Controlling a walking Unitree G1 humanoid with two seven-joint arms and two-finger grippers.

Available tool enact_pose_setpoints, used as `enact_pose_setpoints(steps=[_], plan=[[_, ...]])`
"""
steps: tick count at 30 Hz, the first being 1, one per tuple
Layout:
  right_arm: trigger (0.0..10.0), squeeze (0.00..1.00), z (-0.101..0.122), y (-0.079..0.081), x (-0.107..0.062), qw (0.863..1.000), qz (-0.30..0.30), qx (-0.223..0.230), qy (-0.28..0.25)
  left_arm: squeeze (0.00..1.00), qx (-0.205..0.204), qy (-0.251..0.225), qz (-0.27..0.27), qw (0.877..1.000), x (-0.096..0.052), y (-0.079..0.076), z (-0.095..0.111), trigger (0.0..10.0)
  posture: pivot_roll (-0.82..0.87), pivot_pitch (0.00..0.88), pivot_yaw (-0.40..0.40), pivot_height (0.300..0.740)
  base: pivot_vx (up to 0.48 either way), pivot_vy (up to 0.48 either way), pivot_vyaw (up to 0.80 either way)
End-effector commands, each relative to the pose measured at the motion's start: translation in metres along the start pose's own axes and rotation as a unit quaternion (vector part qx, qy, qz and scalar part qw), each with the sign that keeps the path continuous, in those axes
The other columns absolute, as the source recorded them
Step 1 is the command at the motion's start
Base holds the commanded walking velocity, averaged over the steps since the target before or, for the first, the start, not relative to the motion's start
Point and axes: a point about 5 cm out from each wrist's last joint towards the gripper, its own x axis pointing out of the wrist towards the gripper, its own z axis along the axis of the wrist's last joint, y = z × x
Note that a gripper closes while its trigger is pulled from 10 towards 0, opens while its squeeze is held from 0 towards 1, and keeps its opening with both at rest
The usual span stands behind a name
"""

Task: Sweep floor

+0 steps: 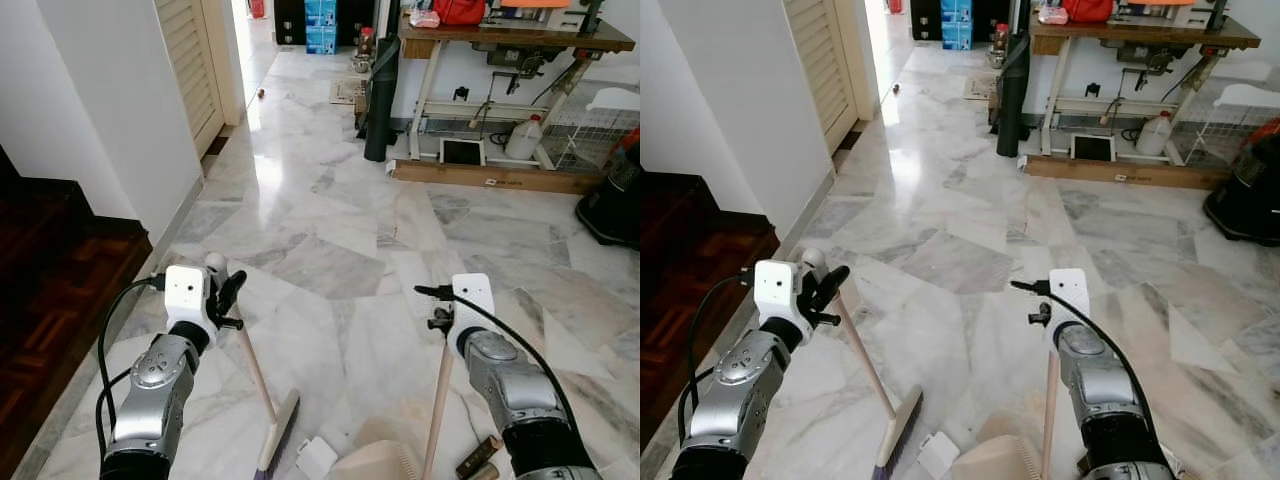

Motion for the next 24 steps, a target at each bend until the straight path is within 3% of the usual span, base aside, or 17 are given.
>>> enact_pose_setpoints(steps=[1,3,11,24], plan=[[10.0,0.0,0.01,0.0,-0.002,0.999,-0.008,-0.011,-0.03,0.0,0.003,-0.022,0.006,1.0,0.004,0.002,0.009,10.0,-0.06,0.0,0.009,0.74,0.0,0.0,0.0],[10.0,0.0,0.012,-0.004,-0.002,0.997,-0.033,-0.033,-0.056,0.0,0.005,-0.024,0.008,1.0,0.004,0.002,0.01,10.0,-0.06,0.0,0.008,0.74,0.0,0.0,0.0],[10.0,0.0,0.019,-0.007,-0.004,0.99,-0.066,-0.003,-0.127,0.0,0.015,-0.027,0.012,0.999,0.003,0.004,0.011,10.0,-0.05,0.0,0.01,0.74,0.0,0.0,0.0],[10.0,0.0,-0.01,-0.01,-0.001,0.986,-0.095,0.027,-0.134,0.0,0.026,-0.03,0.002,0.999,0.003,-0.001,0.011,10.0,-0.05,0.0,0.011,0.74,0.0,0.0,0.0]])
